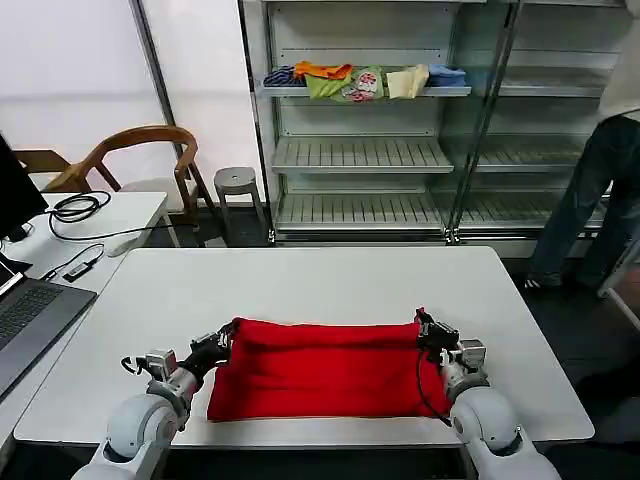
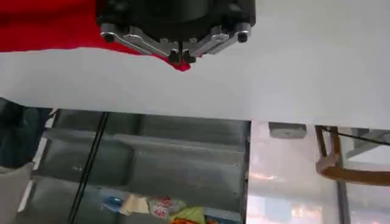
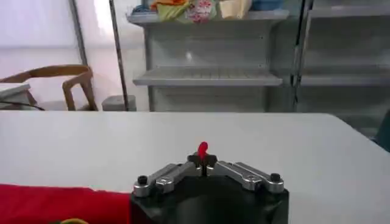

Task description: Fold and organize the clothes.

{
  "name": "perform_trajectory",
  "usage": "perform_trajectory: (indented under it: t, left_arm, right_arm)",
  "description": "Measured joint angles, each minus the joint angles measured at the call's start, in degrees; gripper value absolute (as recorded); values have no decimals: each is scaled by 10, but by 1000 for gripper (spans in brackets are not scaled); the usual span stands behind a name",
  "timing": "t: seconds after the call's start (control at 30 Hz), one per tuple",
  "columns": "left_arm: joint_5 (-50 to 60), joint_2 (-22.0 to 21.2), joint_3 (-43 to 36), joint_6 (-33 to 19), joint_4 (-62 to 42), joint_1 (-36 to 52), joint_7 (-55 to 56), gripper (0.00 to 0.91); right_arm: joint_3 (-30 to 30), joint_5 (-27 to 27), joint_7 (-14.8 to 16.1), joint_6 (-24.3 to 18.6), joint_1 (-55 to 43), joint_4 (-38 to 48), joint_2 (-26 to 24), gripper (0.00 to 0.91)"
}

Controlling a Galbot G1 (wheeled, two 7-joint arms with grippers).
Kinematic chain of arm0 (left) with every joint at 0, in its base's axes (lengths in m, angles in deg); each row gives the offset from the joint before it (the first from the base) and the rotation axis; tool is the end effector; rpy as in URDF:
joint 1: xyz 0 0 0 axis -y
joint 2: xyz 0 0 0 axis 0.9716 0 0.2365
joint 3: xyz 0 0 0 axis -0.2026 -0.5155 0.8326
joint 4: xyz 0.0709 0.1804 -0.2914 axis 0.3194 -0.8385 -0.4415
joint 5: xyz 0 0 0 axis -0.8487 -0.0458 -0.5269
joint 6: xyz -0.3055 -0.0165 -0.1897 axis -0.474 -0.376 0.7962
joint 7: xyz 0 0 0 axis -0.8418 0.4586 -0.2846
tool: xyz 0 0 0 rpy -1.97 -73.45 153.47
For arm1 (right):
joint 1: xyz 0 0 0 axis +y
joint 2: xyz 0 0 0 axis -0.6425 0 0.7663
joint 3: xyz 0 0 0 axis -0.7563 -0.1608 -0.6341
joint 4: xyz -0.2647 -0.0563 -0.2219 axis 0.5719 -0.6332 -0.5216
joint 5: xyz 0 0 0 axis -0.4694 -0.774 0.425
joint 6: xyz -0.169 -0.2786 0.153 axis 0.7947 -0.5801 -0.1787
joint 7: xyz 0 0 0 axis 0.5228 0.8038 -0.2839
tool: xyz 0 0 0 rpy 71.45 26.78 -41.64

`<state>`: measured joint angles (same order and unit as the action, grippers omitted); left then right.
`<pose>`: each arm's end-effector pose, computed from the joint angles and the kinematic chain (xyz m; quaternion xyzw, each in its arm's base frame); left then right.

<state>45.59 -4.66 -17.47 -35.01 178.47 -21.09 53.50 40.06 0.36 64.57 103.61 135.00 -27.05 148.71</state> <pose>0.3134 0.0901 -0.3017 -0.1320 -0.9718 0.0598 0.1861 0.3184 -0.0404 -0.2902 0.0636 -0.9863 0.0012 0.1519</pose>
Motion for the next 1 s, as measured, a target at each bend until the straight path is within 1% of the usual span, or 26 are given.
perform_trajectory:
  t: [0.07, 0.1, 0.13, 0.57, 0.6, 0.77, 0.97, 1.0]
  left_arm:
    - [0, 0, 4, 0, 5, -6, 0, 30]
    - [1, 1, 5, 0, 7, -9, -1, 20]
    - [1, 1, 6, 0, 9, -12, -1, 30]
    - [9, 2, 9, 1, 21, -30, -5, 20]
    - [9, 3, 9, 2, 22, -30, -5, 30]
    - [9, 3, 12, 9, 31, -39, -5, 20]
    - [11, 5, 18, 20, 42, -50, -3, 30]
    - [12, 6, 19, 22, 44, -52, -3, 20]
  right_arm:
    - [1, 0, 0, 0, 5, -5, -2, 0]
    - [2, 0, 0, 0, 7, -7, -2, 0]
    - [3, 1, 0, 0, 9, -8, -3, 0]
    - [13, 4, 1, 1, 17, -13, -8, 0]
    - [13, 4, 1, 1, 18, -13, -8, 0]
    - [11, 2, 3, 1, 23, -13, -7, 0]
    - [10, 0, 3, 1, 24, -10, -5, 0]
    - [11, 0, 3, 1, 23, -9, -4, 0]
